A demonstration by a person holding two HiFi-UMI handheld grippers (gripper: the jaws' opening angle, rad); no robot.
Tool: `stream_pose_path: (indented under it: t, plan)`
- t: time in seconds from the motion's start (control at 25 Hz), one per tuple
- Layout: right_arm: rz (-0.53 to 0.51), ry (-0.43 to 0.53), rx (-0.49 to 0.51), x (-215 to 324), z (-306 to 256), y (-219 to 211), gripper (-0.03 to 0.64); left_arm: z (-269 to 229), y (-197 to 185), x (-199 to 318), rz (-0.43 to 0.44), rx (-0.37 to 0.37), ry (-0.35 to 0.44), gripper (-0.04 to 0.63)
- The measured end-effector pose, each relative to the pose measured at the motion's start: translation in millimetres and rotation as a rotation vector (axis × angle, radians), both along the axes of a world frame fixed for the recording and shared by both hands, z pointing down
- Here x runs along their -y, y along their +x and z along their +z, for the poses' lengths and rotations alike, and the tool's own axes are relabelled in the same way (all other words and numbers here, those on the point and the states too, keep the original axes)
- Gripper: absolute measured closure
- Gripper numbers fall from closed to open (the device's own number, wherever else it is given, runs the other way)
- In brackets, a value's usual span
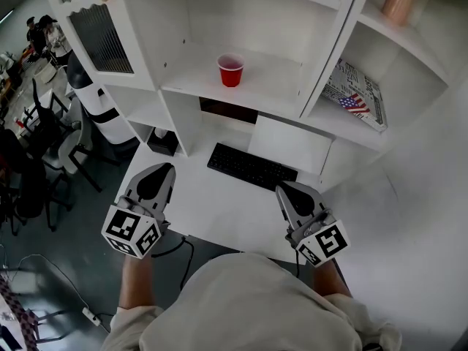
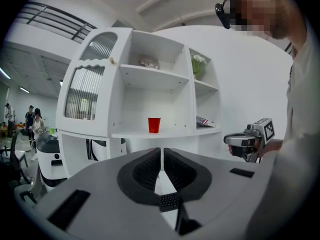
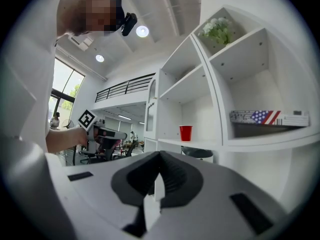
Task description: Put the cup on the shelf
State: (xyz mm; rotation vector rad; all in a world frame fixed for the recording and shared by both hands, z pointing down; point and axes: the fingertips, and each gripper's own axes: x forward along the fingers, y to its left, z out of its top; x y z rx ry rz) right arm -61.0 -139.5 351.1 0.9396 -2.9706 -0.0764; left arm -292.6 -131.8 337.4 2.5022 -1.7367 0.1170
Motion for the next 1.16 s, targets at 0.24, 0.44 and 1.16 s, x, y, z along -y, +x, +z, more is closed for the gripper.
stream_pose_path:
  t: [0.24, 0.44, 1.16]
  plan:
    - [-0.004, 0.007, -0.003, -1.7, -0.6, -3.7, 0.614, 7.8, -4.5, -2.9, -0.002, -0.008, -0.005, 0.574]
    - [-0.008, 0.005, -0.004, -2.8, -0.2, -6.6, 0.614, 8.7, -4.9, -2.9, 0.0, 0.001, -0.007, 0.574]
    - [-0.021, 0.004, -0.01, -1.8, 1.0, -8.7, 0.614, 16.7, -1.0, -1.9, 0.007, 0.01, -0.028, 0.574]
